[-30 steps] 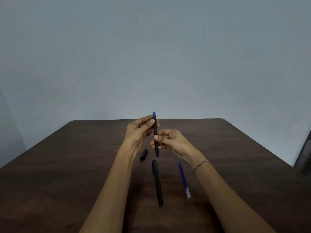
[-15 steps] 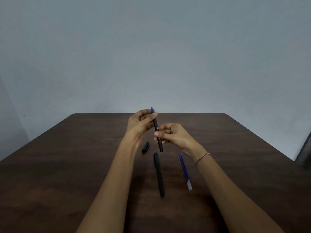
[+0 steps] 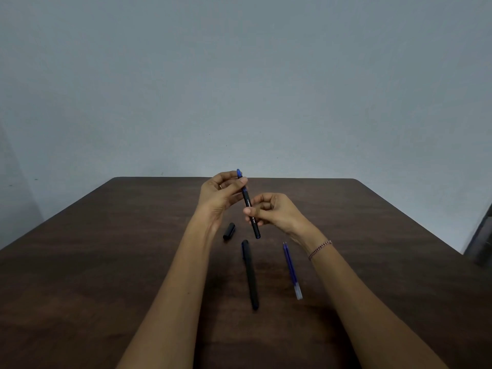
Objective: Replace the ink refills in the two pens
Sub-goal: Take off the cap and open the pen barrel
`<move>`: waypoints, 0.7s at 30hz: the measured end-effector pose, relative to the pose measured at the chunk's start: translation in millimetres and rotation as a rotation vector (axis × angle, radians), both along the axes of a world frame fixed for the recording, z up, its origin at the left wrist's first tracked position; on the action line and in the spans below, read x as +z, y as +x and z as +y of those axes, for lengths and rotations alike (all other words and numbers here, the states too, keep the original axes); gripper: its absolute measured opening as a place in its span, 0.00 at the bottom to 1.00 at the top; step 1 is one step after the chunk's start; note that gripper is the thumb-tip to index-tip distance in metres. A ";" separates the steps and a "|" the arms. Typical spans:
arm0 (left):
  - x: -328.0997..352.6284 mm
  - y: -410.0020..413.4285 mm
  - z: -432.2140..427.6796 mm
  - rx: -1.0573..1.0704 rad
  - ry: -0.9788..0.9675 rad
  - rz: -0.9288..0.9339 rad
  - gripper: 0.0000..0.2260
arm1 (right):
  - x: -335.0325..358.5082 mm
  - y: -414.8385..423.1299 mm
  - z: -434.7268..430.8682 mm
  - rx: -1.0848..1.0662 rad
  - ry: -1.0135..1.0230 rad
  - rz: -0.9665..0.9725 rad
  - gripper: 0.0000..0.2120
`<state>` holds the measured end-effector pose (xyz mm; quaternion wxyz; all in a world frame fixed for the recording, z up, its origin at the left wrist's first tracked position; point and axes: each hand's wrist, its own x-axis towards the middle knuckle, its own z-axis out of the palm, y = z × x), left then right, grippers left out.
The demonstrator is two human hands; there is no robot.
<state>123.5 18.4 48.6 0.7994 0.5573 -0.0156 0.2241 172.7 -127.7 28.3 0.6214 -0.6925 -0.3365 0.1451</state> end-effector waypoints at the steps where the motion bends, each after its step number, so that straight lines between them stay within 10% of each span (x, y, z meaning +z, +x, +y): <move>1: 0.1 0.5 -1.4 0.023 0.001 0.006 0.07 | -0.6 0.3 0.3 -0.010 -0.011 -0.018 0.08; 21: -3.0 0.8 8.9 -0.059 0.063 0.027 0.06 | -4.8 4.6 -0.2 -0.044 0.024 -0.162 0.19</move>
